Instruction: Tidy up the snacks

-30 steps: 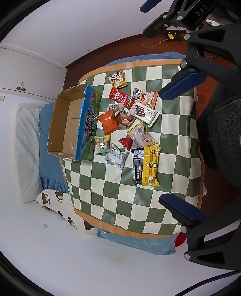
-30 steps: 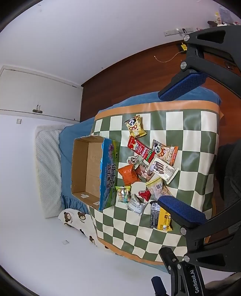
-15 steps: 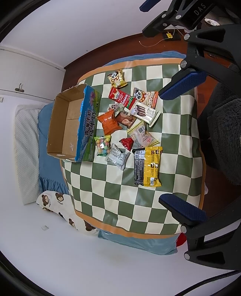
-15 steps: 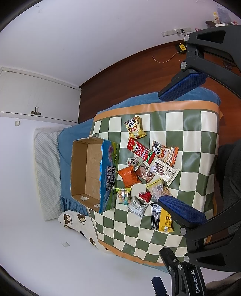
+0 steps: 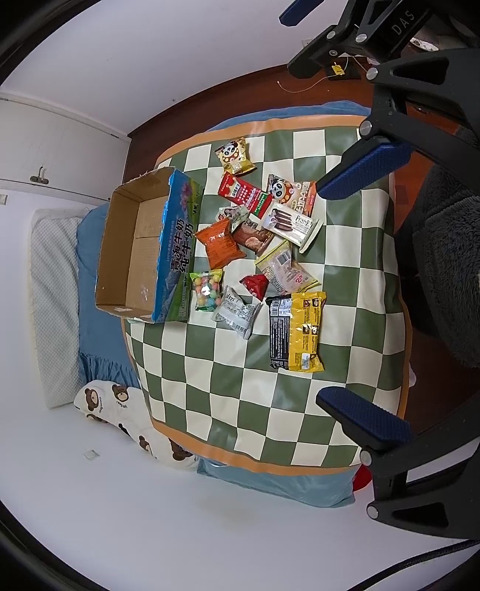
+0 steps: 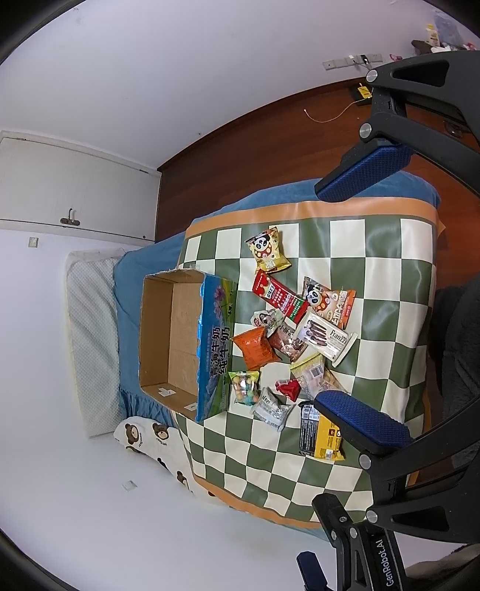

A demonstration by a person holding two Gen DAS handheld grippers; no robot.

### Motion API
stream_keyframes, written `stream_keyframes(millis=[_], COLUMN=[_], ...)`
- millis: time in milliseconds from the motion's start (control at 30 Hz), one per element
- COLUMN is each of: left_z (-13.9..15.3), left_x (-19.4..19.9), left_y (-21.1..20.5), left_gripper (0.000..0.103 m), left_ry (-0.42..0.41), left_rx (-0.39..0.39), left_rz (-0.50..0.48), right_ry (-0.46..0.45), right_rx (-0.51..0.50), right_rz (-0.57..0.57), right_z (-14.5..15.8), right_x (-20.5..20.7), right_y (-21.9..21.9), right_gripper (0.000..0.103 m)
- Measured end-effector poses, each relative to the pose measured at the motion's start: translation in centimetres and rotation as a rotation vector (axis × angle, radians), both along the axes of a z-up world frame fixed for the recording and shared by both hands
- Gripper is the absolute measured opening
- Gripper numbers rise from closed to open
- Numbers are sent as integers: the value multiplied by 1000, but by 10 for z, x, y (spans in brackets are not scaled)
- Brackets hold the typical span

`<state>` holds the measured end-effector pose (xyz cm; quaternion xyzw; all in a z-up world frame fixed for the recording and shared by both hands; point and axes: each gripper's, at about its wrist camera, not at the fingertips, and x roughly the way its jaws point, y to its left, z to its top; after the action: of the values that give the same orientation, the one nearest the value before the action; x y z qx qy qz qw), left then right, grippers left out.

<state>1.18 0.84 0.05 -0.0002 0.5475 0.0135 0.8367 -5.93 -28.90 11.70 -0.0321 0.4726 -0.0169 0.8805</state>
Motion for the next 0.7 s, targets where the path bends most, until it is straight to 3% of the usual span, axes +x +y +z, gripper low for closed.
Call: stream_keyframes(millis=[700], left_z=[-1], left_x=[1], left_y=[-2], left_gripper=[103], left_ry=[-1], left_rx=[3], left_rz=[-3], right_ry=[4], right_rx=[3], right_rz=[-4], right_z=[0], right_x=[-2], right_y=[-1], right_gripper=[103])
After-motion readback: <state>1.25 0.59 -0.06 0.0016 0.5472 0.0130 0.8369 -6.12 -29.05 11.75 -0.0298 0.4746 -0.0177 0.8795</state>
